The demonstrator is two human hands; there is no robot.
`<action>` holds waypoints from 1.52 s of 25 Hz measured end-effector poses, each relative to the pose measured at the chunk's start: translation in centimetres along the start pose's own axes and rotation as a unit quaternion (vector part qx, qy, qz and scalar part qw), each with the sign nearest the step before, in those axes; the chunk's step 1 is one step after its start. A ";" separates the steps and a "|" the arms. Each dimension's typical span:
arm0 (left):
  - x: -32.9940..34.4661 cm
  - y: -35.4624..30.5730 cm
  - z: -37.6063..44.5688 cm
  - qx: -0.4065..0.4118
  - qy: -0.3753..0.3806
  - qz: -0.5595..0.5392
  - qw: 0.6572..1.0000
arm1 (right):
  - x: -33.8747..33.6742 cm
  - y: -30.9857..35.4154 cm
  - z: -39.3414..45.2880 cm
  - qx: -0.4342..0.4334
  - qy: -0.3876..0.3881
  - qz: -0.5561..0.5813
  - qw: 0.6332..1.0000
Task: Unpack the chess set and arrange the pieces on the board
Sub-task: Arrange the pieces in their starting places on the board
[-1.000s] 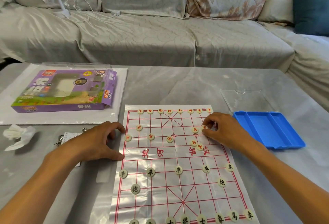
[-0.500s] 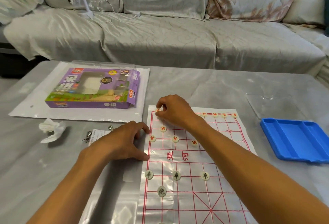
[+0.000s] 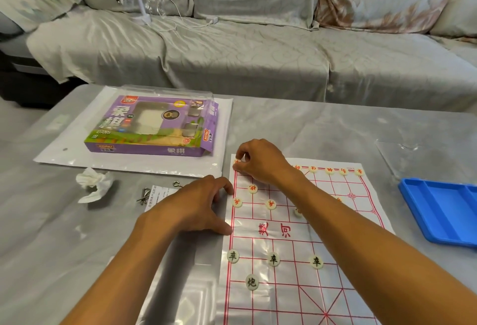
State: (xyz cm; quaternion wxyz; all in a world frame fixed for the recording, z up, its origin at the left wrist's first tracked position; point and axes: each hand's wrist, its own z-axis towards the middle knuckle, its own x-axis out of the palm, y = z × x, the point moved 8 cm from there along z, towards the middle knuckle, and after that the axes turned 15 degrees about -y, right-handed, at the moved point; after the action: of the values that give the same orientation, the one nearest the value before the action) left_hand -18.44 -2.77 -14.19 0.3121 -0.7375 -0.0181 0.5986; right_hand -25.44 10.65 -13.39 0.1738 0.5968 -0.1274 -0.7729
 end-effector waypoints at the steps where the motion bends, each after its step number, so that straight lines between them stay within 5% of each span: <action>1: 0.0 0.0 0.0 0.000 0.000 0.000 1.000 | 0.0 0.0 -0.1 0.001 -0.001 -0.001 1.000; 8: 0.1 -0.1 0.0 -0.011 0.008 -0.005 1.000 | -5.8 -2.9 -4.5 -0.003 -0.075 -0.008 0.997; 12: 0.1 0.0 -0.2 -0.022 0.009 -0.005 1.000 | -12.8 -12.8 -8.7 0.159 -0.183 -0.086 0.966; 16: 0.1 -0.1 -0.3 -0.028 0.008 -0.011 1.000 | -14.5 -19.2 -10.7 0.255 -0.145 -0.103 0.951; 25: 0.1 -0.2 -0.3 -0.025 0.008 -0.005 1.000 | -12.3 -13.5 -12.0 0.099 -0.110 -0.024 0.989; 32: 0.2 -0.1 -0.1 -0.026 0.006 -0.001 1.000 | -11.7 -15.5 -13.9 0.119 0.013 -0.002 0.993; 38: 0.3 -0.1 -0.2 -0.030 0.012 -0.006 0.999 | -10.6 -14.8 -13.4 0.106 0.000 -0.037 0.994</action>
State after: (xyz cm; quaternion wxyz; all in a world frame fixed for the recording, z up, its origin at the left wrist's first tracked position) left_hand -18.13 -2.63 -14.36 0.2939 -0.7534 -0.0370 0.5870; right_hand -11.84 28.64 -13.47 0.0806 0.6161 -0.1865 -0.7610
